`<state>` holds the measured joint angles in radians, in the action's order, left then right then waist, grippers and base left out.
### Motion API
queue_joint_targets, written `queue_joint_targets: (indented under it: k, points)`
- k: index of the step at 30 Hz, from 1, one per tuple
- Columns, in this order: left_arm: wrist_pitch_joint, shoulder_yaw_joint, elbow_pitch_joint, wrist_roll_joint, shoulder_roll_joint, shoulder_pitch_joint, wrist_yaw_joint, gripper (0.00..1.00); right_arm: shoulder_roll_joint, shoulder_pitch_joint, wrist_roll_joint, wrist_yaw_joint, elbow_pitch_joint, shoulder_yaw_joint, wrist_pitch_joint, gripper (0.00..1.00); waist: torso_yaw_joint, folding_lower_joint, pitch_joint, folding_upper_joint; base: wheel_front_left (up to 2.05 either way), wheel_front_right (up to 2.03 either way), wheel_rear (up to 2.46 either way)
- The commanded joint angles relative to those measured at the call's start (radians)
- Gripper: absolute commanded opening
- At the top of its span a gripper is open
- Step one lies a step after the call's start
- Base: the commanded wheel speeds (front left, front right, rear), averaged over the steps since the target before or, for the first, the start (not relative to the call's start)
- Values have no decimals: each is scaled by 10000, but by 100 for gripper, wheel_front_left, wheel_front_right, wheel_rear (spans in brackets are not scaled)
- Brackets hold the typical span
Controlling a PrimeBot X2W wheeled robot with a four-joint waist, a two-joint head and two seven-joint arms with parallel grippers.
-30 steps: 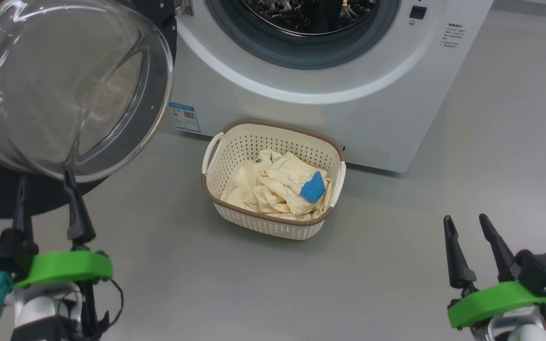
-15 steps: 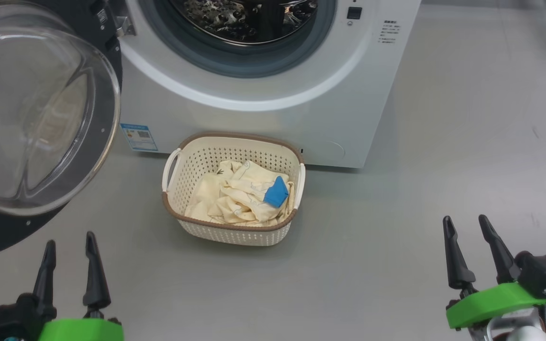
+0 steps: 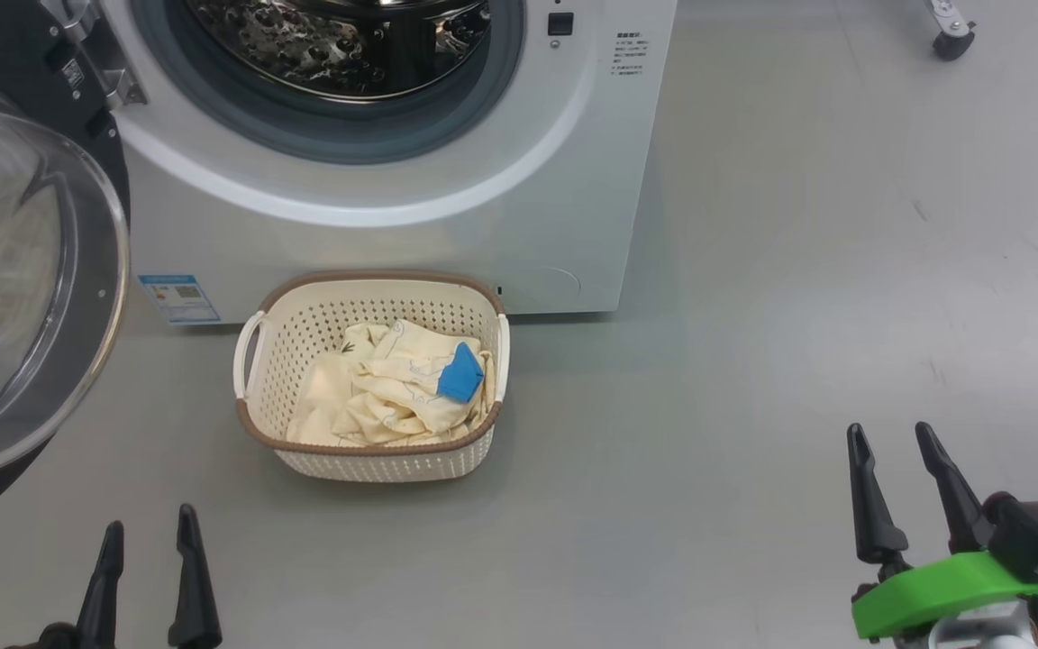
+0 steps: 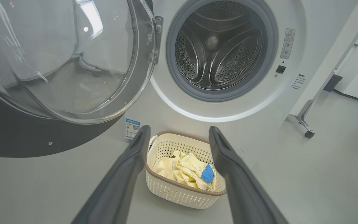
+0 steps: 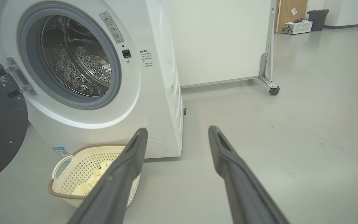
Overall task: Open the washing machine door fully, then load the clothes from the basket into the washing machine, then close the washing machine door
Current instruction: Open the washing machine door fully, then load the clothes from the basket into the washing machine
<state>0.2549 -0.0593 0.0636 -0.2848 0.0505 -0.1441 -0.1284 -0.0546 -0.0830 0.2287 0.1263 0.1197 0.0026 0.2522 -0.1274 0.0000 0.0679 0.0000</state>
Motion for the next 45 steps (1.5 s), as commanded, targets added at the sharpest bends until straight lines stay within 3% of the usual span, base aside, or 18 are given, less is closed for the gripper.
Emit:
queue_joint_targets:
  k: [1, 20, 45]
  points:
    - [68, -389, -360, -43, 62, 163, -21, 100, -40, 191, -65, 44, -354, 177, 95, 100, -105, 0, -16, 0, 0, 0, 0]
    - [68, -514, -211, 94, 152, -56, -22, 100, 0, -33, -110, 44, -321, 150, 95, 100, 109, 0, -322, 0, 0, 0, 0]
    - [68, -442, -185, 109, 362, 6, -23, 100, 27, 214, -49, 44, -338, 244, 95, 100, 218, 0, 47, 0, 0, 0, 0]
